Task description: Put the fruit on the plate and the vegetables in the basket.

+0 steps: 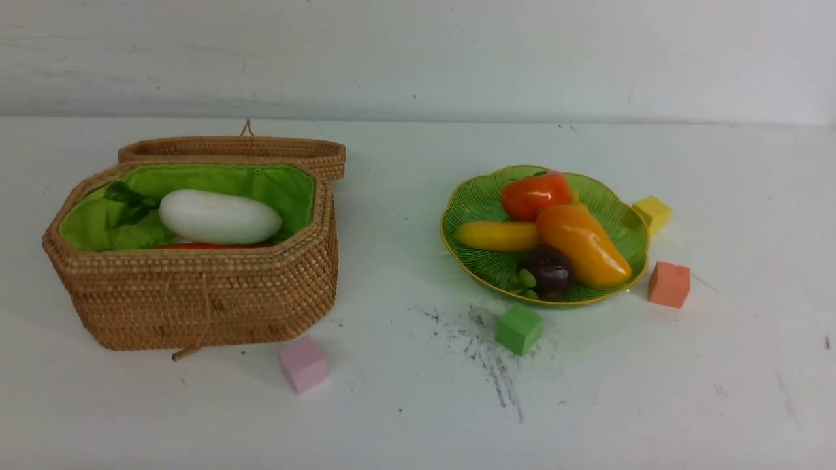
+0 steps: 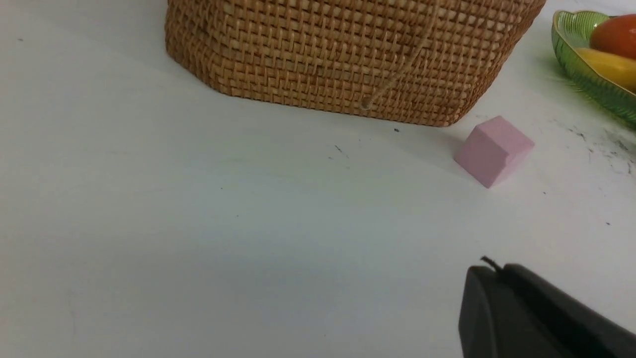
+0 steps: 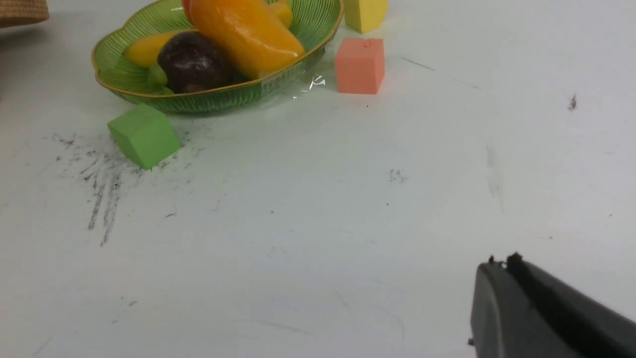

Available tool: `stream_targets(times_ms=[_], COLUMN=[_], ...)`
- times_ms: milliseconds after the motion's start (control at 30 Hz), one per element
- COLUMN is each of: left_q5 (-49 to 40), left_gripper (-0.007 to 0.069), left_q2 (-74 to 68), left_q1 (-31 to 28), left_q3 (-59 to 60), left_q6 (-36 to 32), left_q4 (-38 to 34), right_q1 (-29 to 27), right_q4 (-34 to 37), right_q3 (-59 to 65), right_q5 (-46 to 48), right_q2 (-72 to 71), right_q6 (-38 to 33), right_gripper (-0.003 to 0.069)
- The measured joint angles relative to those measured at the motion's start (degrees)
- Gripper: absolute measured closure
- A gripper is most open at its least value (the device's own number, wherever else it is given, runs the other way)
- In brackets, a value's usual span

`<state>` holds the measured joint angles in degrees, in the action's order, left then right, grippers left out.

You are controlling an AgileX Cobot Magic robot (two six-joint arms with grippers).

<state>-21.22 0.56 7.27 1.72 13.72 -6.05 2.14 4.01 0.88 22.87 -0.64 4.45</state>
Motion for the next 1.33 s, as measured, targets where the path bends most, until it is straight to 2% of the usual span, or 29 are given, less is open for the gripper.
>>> stream_targets(times_ms=[1333], left_q5=[0.0], left_gripper=[0.0637], left_q2=[0.0], left_q1=[0.0], left_q3=[0.0], left_q6=[0.0], left_q4=[0.0], right_q1=[0.0], right_q4=[0.0], right_q3=[0.0], right_q5=[-0.1], right_q2=[0.0], right_q6=[0.0], right_gripper=[0.0600])
